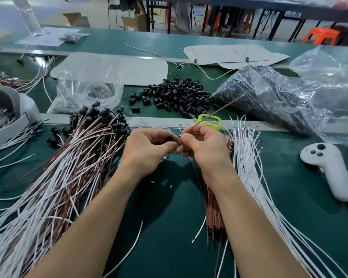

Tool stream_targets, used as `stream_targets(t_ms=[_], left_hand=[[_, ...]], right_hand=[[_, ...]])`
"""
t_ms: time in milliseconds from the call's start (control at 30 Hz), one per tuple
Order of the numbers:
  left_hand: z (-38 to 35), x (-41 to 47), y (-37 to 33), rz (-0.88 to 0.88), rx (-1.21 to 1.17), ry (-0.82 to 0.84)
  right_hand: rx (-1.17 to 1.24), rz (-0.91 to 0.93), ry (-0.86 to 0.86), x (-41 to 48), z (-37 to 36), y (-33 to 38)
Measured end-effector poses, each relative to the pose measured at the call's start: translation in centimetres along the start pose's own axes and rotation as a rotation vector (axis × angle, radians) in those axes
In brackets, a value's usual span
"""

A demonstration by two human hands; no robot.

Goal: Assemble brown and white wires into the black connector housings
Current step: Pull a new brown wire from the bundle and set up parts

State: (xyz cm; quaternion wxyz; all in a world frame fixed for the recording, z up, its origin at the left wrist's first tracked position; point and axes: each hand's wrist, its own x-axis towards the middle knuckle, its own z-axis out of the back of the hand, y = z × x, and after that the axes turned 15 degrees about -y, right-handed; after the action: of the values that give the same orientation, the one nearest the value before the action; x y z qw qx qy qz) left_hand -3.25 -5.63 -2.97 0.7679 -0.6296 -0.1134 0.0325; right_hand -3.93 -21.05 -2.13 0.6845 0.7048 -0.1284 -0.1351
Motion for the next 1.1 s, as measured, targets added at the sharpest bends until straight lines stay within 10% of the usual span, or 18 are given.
stream_targets(t_ms=[200,1100], left_hand=[[0.3,0.4,0.5,-0.007,0.13,-0.108],[0.0,-0.2,-0.1,-0.035,0.112,-0.024]], right_hand=[[0.218,0.029,-0.221,0.4,0.7,0.3],[0.171,0.029,-0.093,-0.4,0.3,0.3]])
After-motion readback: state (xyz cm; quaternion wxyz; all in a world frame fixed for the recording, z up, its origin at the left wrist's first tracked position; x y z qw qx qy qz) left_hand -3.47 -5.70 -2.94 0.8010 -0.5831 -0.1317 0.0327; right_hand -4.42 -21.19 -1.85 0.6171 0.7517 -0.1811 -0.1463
